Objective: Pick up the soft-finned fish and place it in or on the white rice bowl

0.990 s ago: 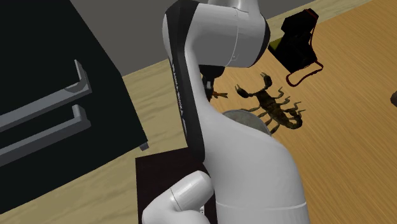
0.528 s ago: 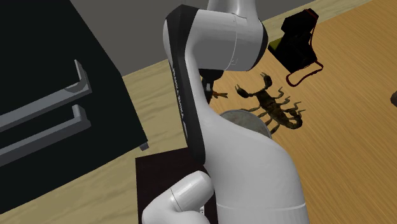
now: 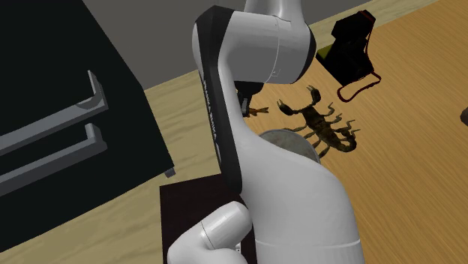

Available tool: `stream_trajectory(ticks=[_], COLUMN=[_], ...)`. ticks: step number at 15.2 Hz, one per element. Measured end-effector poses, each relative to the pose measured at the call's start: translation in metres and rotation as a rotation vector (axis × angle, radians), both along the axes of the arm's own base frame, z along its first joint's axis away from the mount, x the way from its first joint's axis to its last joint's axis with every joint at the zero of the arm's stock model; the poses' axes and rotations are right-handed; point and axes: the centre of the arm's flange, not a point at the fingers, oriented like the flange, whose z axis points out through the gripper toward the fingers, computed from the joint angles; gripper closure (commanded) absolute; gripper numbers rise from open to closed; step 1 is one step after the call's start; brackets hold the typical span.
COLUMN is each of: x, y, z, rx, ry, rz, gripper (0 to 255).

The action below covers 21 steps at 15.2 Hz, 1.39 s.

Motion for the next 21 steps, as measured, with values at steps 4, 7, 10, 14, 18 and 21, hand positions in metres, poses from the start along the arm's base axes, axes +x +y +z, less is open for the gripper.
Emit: stream_trajectory(ticks=[4,7,10,14,18,21], x=[0.000,0.000,-0.001,0.001,-0.001,0.000], y=[0.000,-0.001,0.000,0.000,0.000,0.000], z=[0.002,0.016,0.031,0.051,0.074,0.089], rx=[0.000,0.000,0.000,0.000,0.000,0.000], ry=[0.000,0.000,0.000,0.000,0.000,0.000], rz=[0.000,0.000,0.000,0.000,0.000,0.000], gripper=[255,255,255,255,255,255])
